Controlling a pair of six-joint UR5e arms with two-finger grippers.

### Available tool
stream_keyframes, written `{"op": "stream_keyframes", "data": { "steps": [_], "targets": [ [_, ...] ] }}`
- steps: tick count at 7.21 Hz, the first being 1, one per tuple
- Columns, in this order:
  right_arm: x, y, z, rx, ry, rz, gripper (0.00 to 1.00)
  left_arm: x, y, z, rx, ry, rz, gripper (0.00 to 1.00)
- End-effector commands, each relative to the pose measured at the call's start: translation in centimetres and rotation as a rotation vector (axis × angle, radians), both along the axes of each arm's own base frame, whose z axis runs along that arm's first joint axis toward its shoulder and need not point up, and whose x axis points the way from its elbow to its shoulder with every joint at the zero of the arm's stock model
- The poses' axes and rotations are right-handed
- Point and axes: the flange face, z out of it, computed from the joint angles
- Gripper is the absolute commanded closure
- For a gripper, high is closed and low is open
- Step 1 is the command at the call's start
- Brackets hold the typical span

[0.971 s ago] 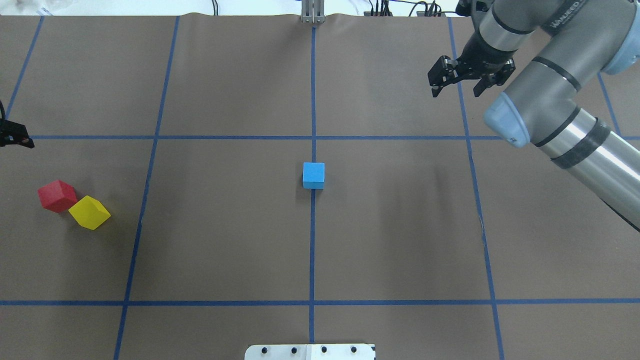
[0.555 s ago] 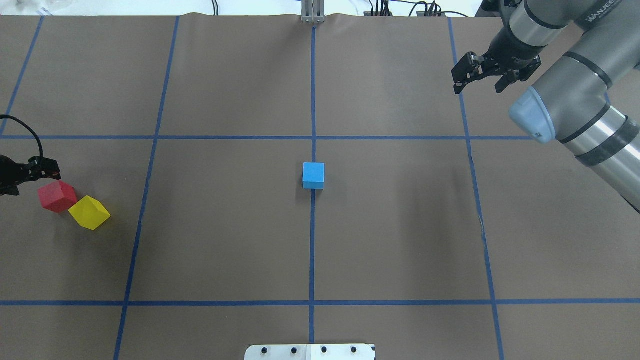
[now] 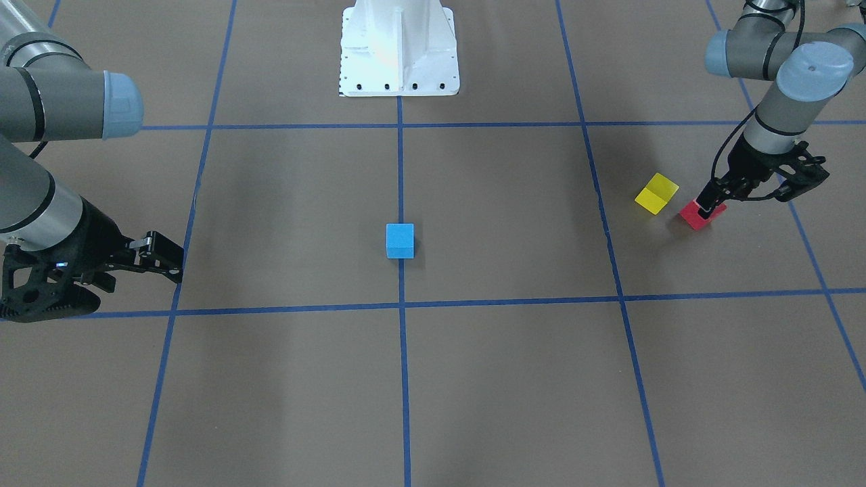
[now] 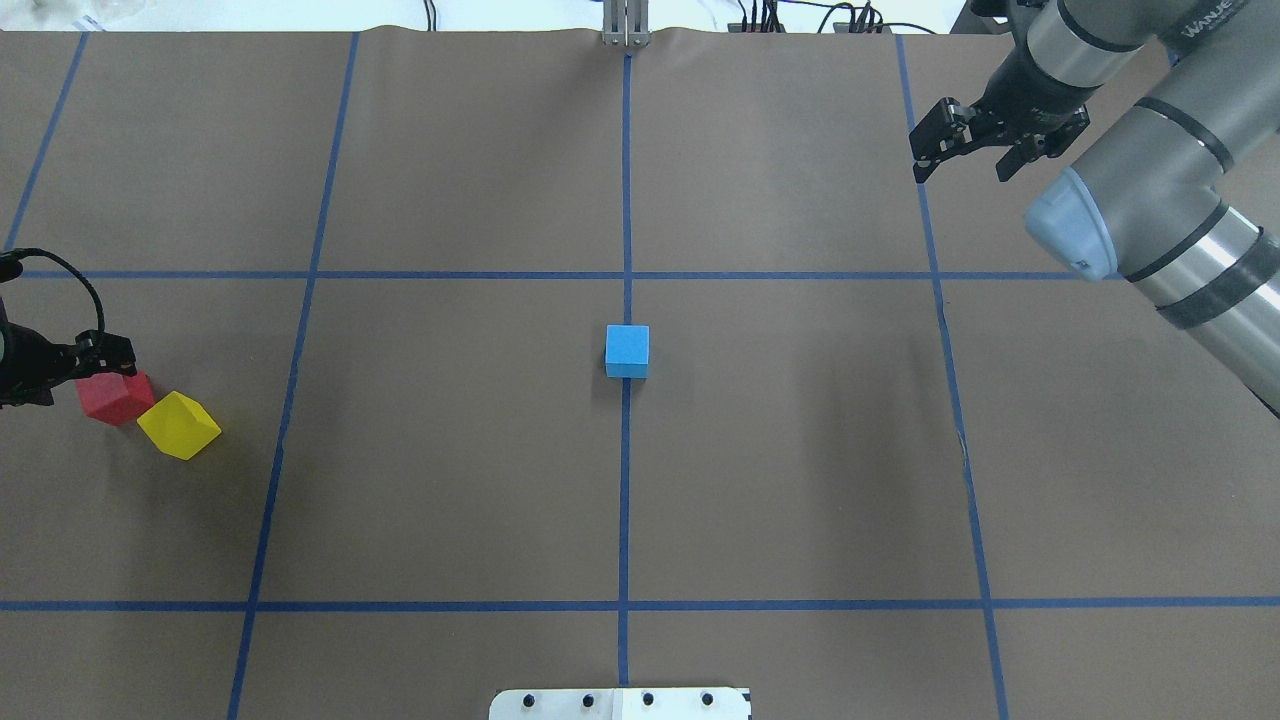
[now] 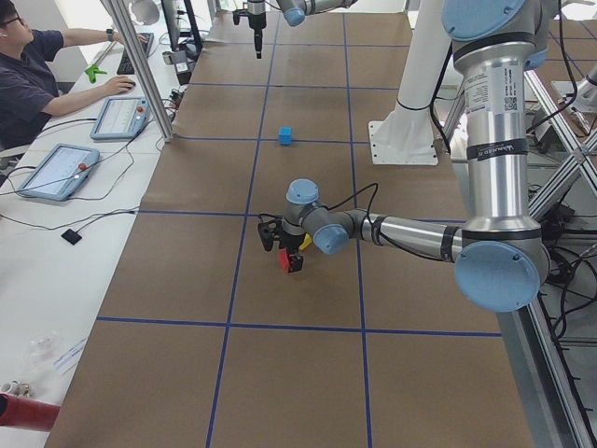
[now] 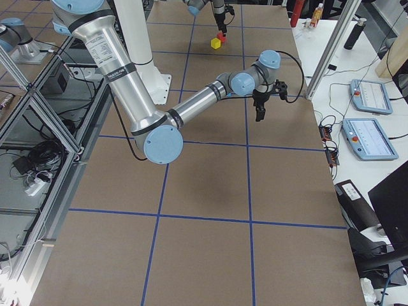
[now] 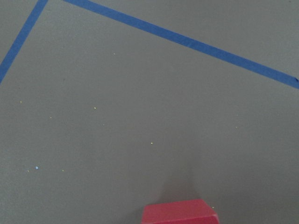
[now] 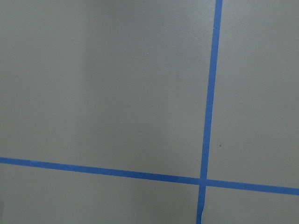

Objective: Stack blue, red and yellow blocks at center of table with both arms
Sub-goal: 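Close the left gripper on the red cube and lift it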

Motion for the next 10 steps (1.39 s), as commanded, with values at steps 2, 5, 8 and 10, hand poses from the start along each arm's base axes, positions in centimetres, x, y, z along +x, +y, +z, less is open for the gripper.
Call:
{"op": "stream_keyframes", "data": {
  "steps": [2, 5, 8, 10],
  "targets": [
    [0.2, 0.0, 0.2, -0.004, 0.001, 0.003, 0.0, 1.1, 0.4, -0.1, 0.002, 0.002, 0.024, 0.01],
    [0.3, 0.2, 0.0, -0.001, 0.0, 0.006, 0.0, 2.3, 1.0, 0.3, -0.003, -0.006, 0.052, 0.07],
    [0.3, 0.2, -0.1, -0.004, 0.0, 0.011, 0.0, 2.2, 1.1, 0.7, -0.01, -0.013, 0.051, 1.0],
    [0.4, 0.2, -0.1, -0.004, -0.001, 0.014, 0.0, 1.7, 1.2, -0.8, 0.009, 0.008, 0.056, 1.0]
  ]
}}
